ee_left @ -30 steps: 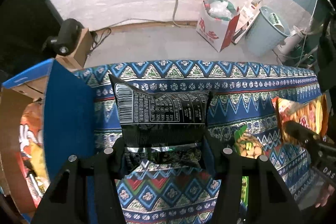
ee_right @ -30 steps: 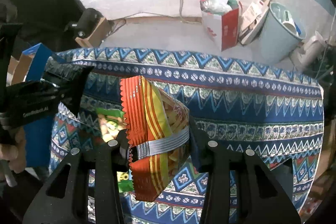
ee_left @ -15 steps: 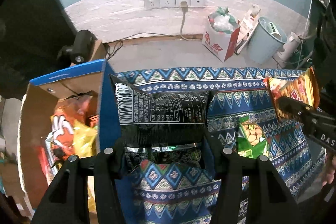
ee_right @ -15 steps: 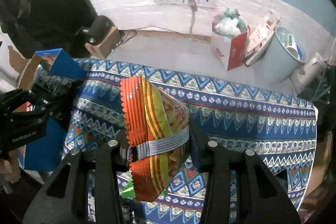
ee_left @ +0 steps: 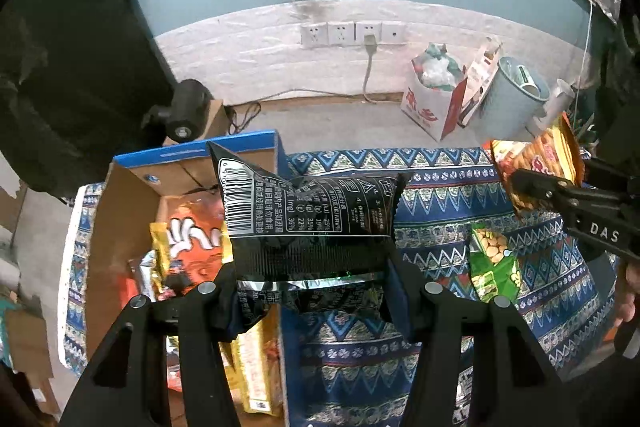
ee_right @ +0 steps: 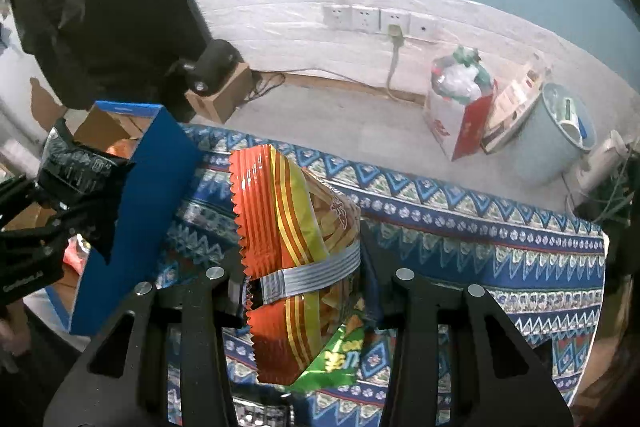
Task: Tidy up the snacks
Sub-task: 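Carry the black bag and peanut bag into the box and release both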
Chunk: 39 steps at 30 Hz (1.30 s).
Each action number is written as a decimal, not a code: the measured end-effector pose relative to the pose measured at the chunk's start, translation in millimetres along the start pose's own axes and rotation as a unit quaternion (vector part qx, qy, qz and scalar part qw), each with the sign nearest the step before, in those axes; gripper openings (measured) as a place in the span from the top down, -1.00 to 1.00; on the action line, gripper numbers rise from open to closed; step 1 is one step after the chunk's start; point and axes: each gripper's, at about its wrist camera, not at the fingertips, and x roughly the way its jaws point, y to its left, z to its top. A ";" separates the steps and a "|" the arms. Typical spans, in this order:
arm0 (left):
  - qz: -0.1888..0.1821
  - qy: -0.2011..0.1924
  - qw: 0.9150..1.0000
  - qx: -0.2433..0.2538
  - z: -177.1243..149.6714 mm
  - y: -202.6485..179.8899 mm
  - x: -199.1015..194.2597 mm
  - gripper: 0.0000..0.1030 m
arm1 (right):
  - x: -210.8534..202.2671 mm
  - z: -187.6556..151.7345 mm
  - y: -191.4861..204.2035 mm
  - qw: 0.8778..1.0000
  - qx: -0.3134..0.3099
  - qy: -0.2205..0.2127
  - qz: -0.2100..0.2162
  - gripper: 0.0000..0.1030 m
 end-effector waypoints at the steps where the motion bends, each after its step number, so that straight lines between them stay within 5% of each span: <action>1: 0.000 -0.003 1.000 0.000 -0.9 2.3 -2.9 -0.11 | -1.2 1.7 4.1 1.000 -0.003 -0.003 0.002 0.20; 15: 0.007 -0.032 0.999 -0.026 -14.9 44.5 -34.6 -0.11 | 0.0 21.2 55.8 0.999 -0.028 -0.014 0.030 0.20; 39: 0.045 -0.010 0.991 -0.126 -63.2 163.9 -35.3 -0.12 | 22.4 48.5 202.1 0.988 -0.122 -0.007 0.095 0.20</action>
